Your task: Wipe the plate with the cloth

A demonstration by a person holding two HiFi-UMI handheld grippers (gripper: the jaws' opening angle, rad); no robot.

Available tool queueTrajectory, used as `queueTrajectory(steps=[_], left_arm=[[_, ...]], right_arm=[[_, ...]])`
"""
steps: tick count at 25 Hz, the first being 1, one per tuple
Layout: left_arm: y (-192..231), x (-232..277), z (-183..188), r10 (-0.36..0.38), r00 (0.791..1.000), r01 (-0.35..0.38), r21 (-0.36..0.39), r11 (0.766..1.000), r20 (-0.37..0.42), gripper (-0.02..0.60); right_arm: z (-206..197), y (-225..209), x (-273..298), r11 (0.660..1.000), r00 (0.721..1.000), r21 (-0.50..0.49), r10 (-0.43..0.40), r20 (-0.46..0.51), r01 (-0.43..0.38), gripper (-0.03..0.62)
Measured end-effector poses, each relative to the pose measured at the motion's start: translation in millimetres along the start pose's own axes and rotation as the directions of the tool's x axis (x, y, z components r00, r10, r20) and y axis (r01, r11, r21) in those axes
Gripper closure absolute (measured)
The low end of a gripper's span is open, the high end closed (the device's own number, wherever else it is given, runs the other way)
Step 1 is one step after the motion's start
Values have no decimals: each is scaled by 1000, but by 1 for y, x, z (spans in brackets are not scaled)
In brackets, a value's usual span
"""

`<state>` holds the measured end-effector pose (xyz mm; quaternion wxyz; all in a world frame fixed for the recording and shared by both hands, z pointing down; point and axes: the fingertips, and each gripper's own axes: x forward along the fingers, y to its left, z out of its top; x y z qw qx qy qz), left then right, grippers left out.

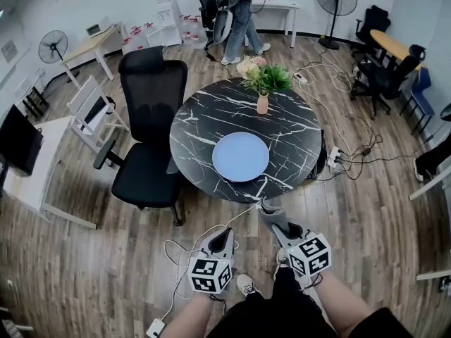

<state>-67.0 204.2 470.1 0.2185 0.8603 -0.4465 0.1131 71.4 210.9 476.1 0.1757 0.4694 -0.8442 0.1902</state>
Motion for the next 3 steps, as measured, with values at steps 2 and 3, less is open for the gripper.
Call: queueTrajectory(steps=[2,3], left_arm=[[2,2,1,2,1000,-2,-2,1000,0,563],[3,2,1,3,1000,-3,-2,1000,0,563]], right_arm=[[1,-1,3,1000,1000,-1,2,-1,-2,537],[2,-1,4,1000,1000,-2,3,-1,-3,537]])
